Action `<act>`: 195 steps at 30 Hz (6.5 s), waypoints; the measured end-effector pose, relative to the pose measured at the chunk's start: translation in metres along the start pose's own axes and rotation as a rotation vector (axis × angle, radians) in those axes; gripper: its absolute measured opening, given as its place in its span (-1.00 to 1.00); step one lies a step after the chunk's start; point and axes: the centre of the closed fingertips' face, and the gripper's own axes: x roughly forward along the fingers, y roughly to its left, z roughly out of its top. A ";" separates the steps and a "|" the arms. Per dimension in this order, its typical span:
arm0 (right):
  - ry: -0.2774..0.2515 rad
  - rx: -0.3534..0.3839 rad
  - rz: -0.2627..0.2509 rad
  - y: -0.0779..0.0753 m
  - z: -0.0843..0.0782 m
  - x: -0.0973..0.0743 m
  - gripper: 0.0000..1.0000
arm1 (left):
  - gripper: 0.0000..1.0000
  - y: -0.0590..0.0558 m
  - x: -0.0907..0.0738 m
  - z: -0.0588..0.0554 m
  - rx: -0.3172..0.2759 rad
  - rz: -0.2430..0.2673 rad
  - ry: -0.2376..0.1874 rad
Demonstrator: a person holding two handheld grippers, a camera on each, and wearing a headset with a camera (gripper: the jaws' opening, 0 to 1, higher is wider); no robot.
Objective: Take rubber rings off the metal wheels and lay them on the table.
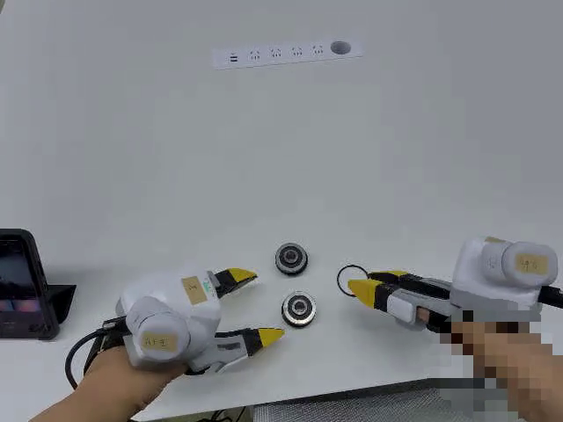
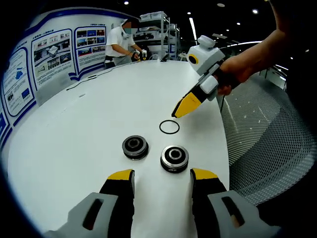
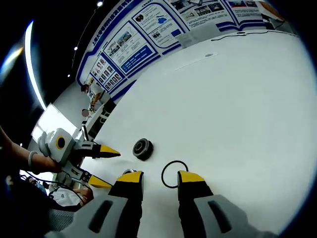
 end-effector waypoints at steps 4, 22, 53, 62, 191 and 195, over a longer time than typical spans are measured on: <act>0.011 0.005 0.023 0.008 -0.006 0.003 -0.43 | -0.18 -0.003 0.003 0.005 0.010 -0.013 -0.004; 0.042 0.016 0.087 0.029 -0.017 0.011 -0.48 | -0.60 -0.018 0.021 0.016 0.097 -0.087 0.012; 0.083 0.144 0.182 0.046 -0.030 0.036 -0.50 | -0.74 -0.019 0.029 0.014 0.099 -0.107 0.028; 0.091 0.172 0.199 0.049 -0.034 0.039 -0.50 | -0.74 -0.019 0.029 0.013 0.091 -0.099 0.023; -0.003 0.193 0.201 0.053 0.000 0.001 -0.96 | 0.08 0.002 -0.001 -0.006 0.029 -0.004 -0.018; -0.033 0.216 0.171 0.037 0.006 -0.003 -0.96 | 0.09 0.003 -0.002 -0.007 0.021 0.004 -0.023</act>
